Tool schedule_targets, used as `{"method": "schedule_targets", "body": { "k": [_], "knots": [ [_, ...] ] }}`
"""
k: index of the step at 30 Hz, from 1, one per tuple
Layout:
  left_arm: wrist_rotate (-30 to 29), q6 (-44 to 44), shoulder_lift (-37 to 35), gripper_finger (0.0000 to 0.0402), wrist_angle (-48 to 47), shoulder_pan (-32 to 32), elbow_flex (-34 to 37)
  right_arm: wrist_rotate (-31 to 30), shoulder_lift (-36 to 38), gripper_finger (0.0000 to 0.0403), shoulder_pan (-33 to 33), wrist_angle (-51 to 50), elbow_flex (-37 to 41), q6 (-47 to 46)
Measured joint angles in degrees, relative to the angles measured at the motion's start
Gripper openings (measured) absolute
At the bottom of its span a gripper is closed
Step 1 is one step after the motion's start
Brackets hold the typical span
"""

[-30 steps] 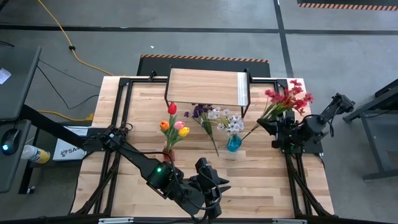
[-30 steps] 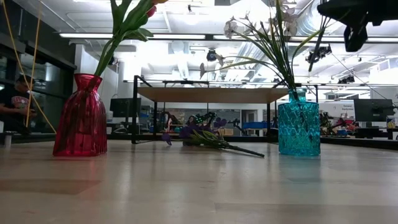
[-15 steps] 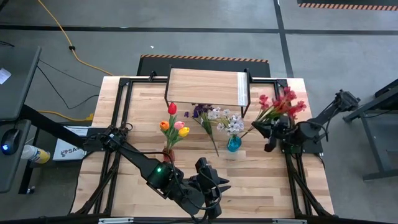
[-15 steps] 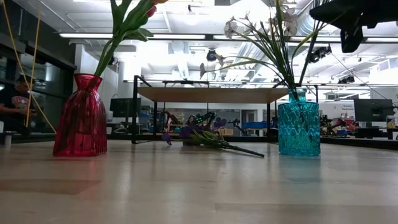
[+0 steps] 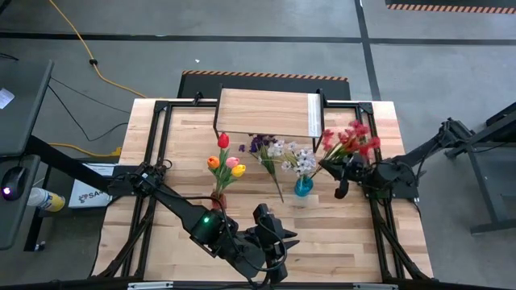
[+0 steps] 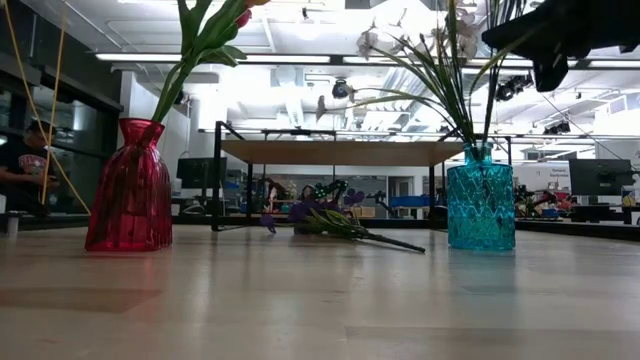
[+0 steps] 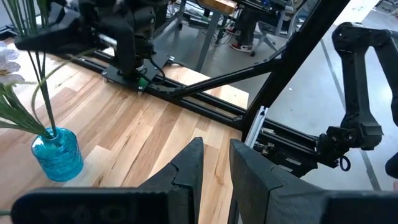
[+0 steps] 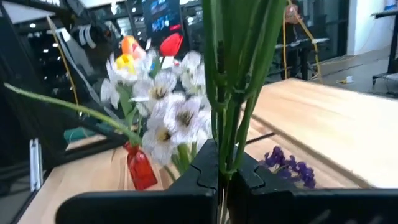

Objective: Pick and place flowers into a vace then onto a shelf
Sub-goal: Put the red flowers into the blue vase

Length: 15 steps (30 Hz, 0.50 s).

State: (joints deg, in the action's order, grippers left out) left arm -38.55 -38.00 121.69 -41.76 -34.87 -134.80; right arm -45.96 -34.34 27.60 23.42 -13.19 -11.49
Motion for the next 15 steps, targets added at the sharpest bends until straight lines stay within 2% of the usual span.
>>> {"method": "schedule_targets", "body": {
  "k": [15],
  "knots": [
    [-1.64,0.04,0.0,0.0113,-0.22,0.0,0.0,3.31,-3.54,0.0,-1.01,-1.09,0.0,-1.07]
  ]
}}
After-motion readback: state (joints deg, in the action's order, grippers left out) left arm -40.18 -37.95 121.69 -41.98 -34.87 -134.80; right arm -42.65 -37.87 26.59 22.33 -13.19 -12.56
